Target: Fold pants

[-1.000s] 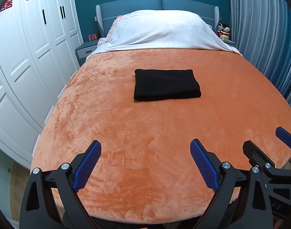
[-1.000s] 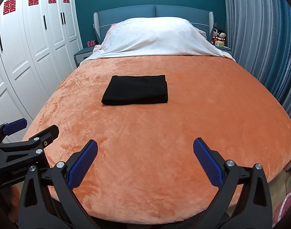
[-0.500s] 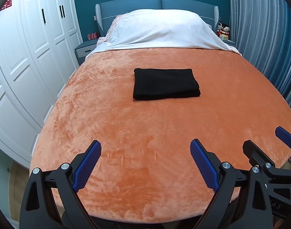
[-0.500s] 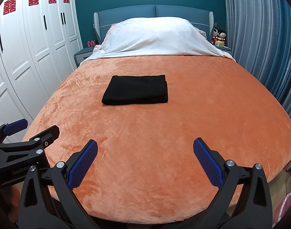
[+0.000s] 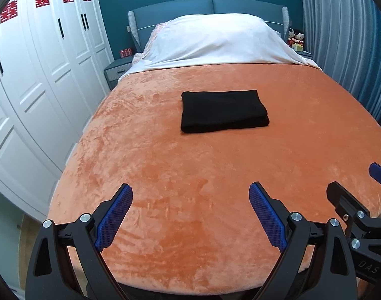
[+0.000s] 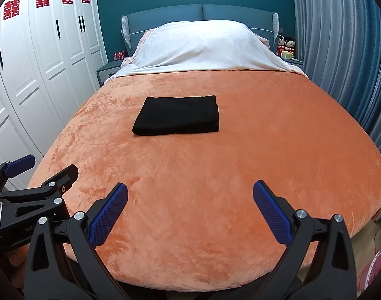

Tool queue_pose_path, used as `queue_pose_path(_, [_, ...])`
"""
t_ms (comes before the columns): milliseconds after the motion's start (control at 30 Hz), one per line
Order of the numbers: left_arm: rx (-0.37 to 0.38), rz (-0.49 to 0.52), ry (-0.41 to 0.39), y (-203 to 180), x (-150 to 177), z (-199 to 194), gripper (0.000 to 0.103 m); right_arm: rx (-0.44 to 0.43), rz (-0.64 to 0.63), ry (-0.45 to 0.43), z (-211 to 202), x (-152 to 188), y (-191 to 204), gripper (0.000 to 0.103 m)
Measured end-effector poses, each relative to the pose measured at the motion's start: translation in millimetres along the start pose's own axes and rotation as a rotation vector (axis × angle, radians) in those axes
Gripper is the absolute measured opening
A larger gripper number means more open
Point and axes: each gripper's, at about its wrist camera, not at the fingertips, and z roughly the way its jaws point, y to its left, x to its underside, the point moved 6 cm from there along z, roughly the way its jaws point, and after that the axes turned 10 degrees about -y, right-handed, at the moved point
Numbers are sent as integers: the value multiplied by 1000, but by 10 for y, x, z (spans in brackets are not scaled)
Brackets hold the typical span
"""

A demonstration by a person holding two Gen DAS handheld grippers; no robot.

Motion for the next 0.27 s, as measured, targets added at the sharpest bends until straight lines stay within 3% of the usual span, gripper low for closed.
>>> queue_pose_path(100, [24,-32,41,48,44,49,93,1,4,0,7,-2,-16,98])
queue_pose_path(267, [23,-17,45,60,70,59,92,13,13,9,12,27,8,98])
